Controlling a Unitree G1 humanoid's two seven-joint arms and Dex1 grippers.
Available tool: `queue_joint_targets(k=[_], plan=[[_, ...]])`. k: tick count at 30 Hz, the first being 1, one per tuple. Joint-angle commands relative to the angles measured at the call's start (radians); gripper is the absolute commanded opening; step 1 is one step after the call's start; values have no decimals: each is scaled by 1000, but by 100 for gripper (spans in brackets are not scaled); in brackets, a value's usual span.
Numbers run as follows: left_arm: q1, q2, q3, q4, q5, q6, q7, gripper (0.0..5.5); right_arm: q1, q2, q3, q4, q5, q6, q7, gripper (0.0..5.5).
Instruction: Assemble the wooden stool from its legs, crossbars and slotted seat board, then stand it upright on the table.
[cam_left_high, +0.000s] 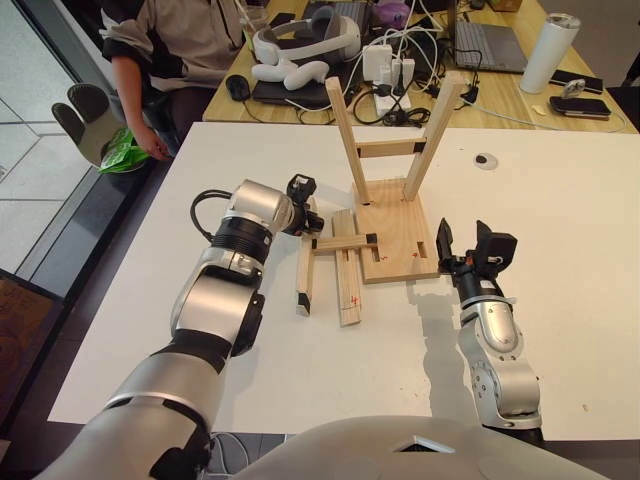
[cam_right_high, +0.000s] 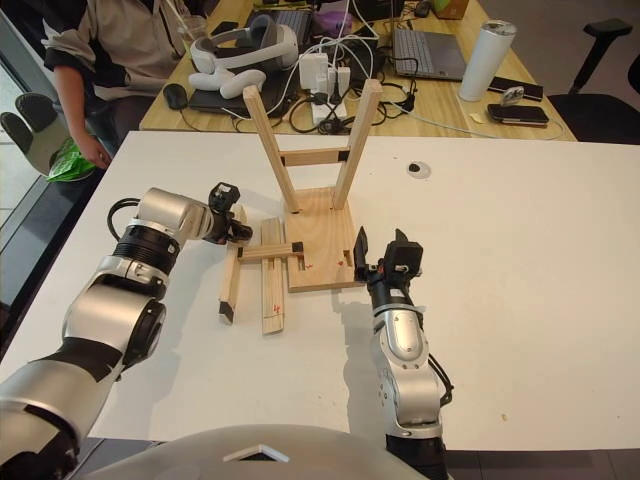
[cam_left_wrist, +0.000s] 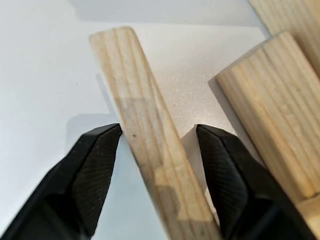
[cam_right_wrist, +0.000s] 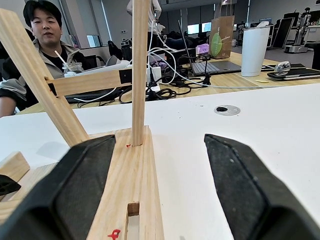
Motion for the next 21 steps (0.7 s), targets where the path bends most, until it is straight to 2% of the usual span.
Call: queue_joint_targets(k=[1, 11, 16, 21], plan=[[5, 1, -23, 109, 45, -41, -10, 218, -11, 33, 7, 5, 7, -2, -9, 328], [-59, -16, 44, 245, 47, -179, 17, 111, -15, 23, 1, 5, 15, 7, -3, 328], [-63, 11, 100, 247, 34, -197, 29, 103, -14, 22, 1, 5, 15, 7, -3, 328], [-76, 124, 233, 179, -27, -151, 55, 102, 3, 26, 4, -10, 17, 5, -7, 328]])
